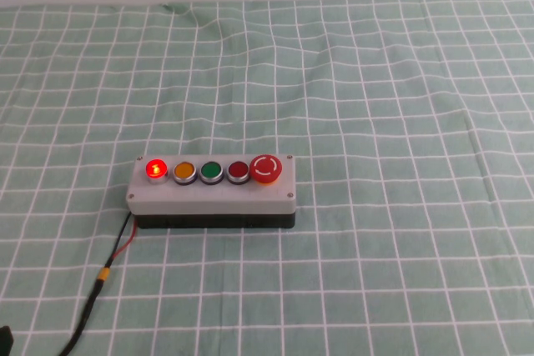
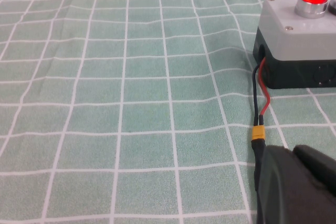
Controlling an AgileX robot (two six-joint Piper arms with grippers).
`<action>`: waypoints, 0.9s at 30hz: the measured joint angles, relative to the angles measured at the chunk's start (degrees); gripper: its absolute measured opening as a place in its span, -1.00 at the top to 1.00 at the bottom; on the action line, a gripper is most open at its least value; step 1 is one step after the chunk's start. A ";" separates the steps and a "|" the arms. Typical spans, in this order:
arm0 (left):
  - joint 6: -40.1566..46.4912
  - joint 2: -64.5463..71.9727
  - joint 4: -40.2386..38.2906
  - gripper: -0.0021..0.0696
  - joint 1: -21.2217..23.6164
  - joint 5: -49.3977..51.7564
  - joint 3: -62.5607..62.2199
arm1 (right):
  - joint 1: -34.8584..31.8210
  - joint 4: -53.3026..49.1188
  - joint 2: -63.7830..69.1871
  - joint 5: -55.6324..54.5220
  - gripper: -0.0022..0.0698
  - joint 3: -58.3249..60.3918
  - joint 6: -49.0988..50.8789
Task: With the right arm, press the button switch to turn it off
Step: 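Press the lit red button on the button box to turn it off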
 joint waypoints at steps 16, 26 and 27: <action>0.00 0.00 0.00 0.95 0.00 0.00 0.00 | 0.00 -1.25 24.65 51.44 0.98 -22.03 3.46; 0.00 0.00 0.00 0.95 0.00 0.00 0.00 | 0.00 14.43 37.08 53.75 0.98 -23.43 -14.98; 0.00 0.00 0.00 0.95 0.00 0.00 0.00 | 0.00 17.41 39.01 54.79 0.98 -24.39 -19.25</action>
